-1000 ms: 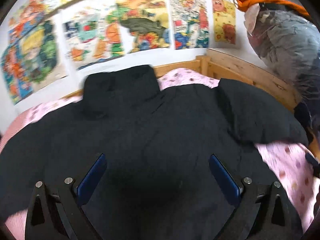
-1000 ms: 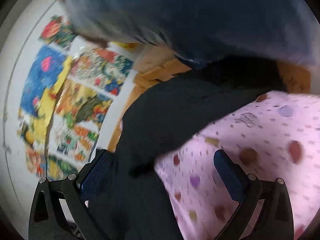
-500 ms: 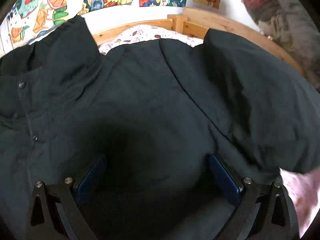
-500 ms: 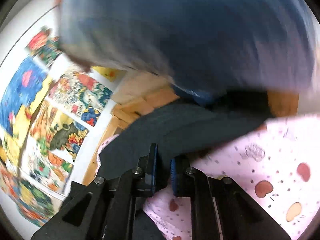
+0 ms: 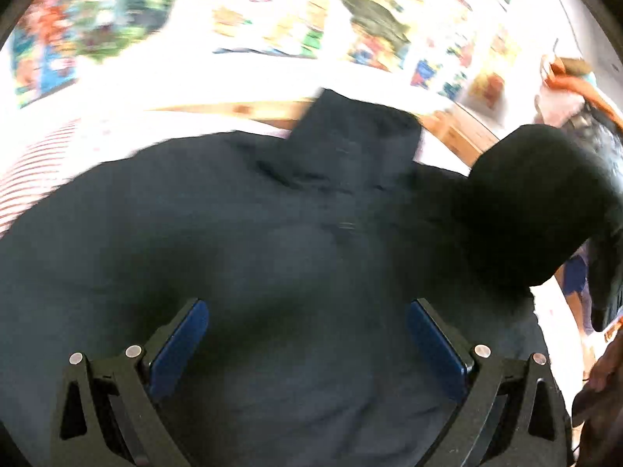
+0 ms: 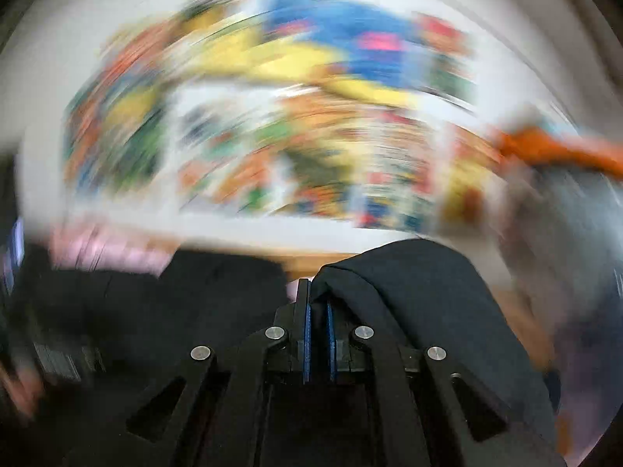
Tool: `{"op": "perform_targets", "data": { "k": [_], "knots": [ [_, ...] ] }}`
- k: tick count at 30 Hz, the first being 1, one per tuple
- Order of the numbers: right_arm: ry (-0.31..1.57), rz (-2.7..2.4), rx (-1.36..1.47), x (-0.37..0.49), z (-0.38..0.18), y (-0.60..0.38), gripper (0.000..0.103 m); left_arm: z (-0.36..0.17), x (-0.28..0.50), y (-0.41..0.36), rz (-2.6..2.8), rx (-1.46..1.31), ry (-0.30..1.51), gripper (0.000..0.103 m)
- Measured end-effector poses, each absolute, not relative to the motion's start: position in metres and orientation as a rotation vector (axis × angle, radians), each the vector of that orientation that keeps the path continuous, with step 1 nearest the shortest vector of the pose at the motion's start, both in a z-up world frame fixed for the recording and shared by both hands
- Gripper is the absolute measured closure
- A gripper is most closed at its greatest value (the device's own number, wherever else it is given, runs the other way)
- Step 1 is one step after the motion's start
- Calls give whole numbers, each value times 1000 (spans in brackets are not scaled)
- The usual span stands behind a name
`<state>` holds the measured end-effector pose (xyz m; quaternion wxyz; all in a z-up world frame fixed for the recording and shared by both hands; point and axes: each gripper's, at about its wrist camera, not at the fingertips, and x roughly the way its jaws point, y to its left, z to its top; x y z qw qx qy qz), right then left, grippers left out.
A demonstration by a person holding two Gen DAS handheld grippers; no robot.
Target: Fold large clothes
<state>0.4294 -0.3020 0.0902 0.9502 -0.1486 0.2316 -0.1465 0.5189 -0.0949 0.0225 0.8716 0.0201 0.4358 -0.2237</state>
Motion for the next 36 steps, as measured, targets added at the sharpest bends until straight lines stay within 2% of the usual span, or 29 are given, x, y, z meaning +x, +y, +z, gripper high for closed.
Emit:
{"op": "perform_targets", "data": {
  "k": [6, 8, 9, 12, 14, 16, 18, 21, 29, 36],
  "knots": [
    [896, -83, -663, 460, -15, -218, 96, 17, 513, -10, -359, 52, 863, 0],
    [1030, -34, -738, 459, -51, -205, 92, 9, 512, 0, -358, 48, 875, 0],
    [1060, -23, -747, 454, -60, -202, 82, 5, 512, 1, -363, 45, 880, 0],
    [1037, -41, -742, 422, -59, -195, 77, 0, 510, -5, -412, 49, 862, 0],
    [1041, -33, -629, 400, -42, -199, 69, 2, 509, -16, -470, 48, 840, 0],
    [1042, -17, -521, 375, -31, -206, 44, 7, 505, -33, -542, 49, 816, 0],
    [1033, 34, -349, 340, -18, -222, 35, 11, 495, -59, -626, 68, 777, 0],
    [985, -28, -149, 295, -5, -260, 35, 14, 481, -97, -741, 114, 727, 0],
    [838, -464, 57, 212, 3, -365, 34, 17, 425, -224, -1004, 218, 646, 0],
    [780, -677, 242, 172, -11, -428, 34, 11, 383, -334, -954, 387, 706, 0]
  ]
}}
